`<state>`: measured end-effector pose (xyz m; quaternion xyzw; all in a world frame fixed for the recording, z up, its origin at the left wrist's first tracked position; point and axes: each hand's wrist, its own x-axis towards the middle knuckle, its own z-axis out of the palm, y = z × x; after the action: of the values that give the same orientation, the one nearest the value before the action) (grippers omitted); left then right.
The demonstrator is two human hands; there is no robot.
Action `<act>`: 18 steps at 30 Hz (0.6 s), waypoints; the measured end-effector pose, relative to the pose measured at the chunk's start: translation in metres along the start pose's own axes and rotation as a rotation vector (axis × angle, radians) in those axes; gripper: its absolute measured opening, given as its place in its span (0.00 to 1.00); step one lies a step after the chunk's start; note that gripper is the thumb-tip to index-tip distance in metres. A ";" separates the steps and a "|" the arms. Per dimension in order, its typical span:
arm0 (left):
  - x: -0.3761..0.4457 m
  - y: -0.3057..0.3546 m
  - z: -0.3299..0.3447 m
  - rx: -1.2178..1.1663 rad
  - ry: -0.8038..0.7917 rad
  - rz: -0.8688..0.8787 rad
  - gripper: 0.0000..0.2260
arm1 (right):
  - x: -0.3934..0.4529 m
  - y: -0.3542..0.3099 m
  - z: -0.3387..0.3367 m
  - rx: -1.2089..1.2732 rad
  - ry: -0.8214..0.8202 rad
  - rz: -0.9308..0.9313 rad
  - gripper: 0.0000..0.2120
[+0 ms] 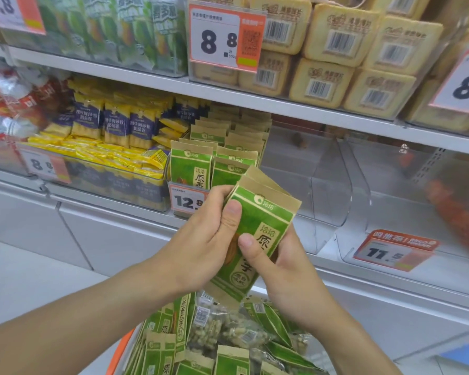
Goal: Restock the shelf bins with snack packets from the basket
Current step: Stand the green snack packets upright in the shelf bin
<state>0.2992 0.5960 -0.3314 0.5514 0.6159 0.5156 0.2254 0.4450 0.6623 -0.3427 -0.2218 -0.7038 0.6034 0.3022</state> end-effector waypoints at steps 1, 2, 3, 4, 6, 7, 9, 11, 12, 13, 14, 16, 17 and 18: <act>0.000 0.001 -0.001 0.015 -0.010 0.005 0.18 | 0.000 -0.002 -0.002 -0.043 0.013 -0.024 0.24; 0.001 0.002 -0.003 0.032 -0.012 0.018 0.18 | 0.000 -0.006 -0.003 -0.105 0.034 -0.053 0.24; 0.002 0.003 -0.004 0.049 -0.004 0.036 0.19 | 0.000 -0.011 -0.004 -0.184 0.069 -0.088 0.23; 0.003 0.003 -0.006 0.069 0.016 0.056 0.20 | 0.001 -0.017 -0.007 -0.255 0.129 -0.123 0.22; 0.007 0.002 -0.008 0.126 0.080 0.090 0.21 | 0.006 -0.027 -0.019 -0.306 0.301 -0.207 0.19; 0.009 0.001 -0.009 0.164 0.108 0.102 0.21 | 0.010 -0.031 -0.029 -0.333 0.395 -0.276 0.19; 0.013 -0.002 -0.010 0.267 0.130 0.130 0.22 | 0.020 -0.037 -0.051 -0.494 0.513 -0.414 0.21; 0.018 -0.010 -0.011 0.433 0.121 0.182 0.26 | 0.030 -0.040 -0.068 -0.646 0.507 -0.439 0.21; 0.021 -0.014 -0.011 0.525 0.109 0.196 0.29 | 0.037 -0.040 -0.075 -0.684 0.486 -0.400 0.20; 0.024 -0.018 -0.011 0.598 0.094 0.195 0.30 | 0.046 -0.041 -0.081 -0.709 0.459 -0.332 0.19; 0.026 -0.022 -0.010 0.647 0.074 0.182 0.31 | 0.056 -0.040 -0.085 -0.732 0.433 -0.238 0.19; 0.028 -0.031 -0.010 0.707 0.026 0.156 0.32 | 0.079 -0.035 -0.091 -0.785 0.398 -0.046 0.18; 0.028 -0.036 -0.011 0.734 0.003 0.146 0.32 | 0.091 -0.030 -0.093 -0.802 0.385 0.025 0.17; 0.028 -0.041 -0.012 0.757 -0.019 0.138 0.33 | 0.101 -0.023 -0.094 -0.804 0.379 0.082 0.17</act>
<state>0.2623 0.6224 -0.3555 0.6406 0.7220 0.2606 -0.0236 0.4386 0.7942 -0.2952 -0.4558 -0.8054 0.2421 0.2915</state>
